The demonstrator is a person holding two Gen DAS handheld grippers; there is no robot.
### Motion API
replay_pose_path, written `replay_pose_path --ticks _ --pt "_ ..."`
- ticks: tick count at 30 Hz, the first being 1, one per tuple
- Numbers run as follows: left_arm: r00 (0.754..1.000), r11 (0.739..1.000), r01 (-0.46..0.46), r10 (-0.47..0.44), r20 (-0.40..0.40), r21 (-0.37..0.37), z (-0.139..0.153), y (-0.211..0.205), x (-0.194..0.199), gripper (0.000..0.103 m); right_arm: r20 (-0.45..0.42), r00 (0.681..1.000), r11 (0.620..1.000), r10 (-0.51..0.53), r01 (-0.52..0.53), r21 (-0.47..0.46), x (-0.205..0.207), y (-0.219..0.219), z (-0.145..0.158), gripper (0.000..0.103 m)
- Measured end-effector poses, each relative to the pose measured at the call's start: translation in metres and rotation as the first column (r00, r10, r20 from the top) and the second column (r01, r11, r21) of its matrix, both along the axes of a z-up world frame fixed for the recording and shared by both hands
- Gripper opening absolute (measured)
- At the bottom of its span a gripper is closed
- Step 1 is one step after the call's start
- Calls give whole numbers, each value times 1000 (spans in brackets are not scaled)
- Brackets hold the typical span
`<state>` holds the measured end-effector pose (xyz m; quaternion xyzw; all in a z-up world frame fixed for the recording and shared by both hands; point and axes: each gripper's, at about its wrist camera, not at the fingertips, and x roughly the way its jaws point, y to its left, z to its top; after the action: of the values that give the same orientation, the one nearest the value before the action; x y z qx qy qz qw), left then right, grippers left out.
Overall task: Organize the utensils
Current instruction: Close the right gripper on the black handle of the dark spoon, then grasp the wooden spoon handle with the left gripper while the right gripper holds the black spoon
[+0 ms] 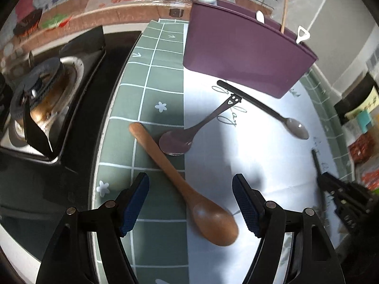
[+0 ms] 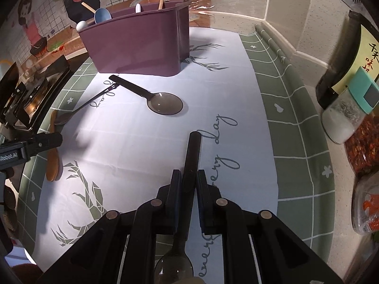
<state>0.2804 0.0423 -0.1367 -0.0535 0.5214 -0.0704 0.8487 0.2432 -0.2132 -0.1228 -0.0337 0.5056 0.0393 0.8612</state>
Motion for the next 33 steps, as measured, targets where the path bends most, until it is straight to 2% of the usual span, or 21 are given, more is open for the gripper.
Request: replay_pose_path --ticks 4,12,15,18,21,26,29,33 --pt "1000 997 21 -22 21 72 -2 -3 -4 73 1 1000 1000 -8 8 -3 0 1 0 12" --pt "999 989 11 -17 41 149 -3 17 -21 73 -5 1000 1000 -13 13 21 8 2 0 13" --pt "998 992 -9 2 56 123 2 28 -24 73 -7 1000 999 -17 17 31 10 1 0 13" --pt "999 999 -20 18 49 36 6 39 -20 73 -6 1000 999 -17 18 33 10 1 0 13" --pt "999 999 -26 25 36 22 6 36 -11 73 -6 1000 999 -19 19 39 10 0 0 13" --pt "998 995 -67 65 17 77 4 28 4 55 31 999 996 -23 21 82 3 -6 8 13" --pt "997 994 -72 72 11 82 4 25 10 46 66 997 993 -38 31 110 -4 -13 16 13" --pt "996 994 -85 85 -2 69 2 23 14 38 66 997 993 -27 19 115 -6 -17 18 14"
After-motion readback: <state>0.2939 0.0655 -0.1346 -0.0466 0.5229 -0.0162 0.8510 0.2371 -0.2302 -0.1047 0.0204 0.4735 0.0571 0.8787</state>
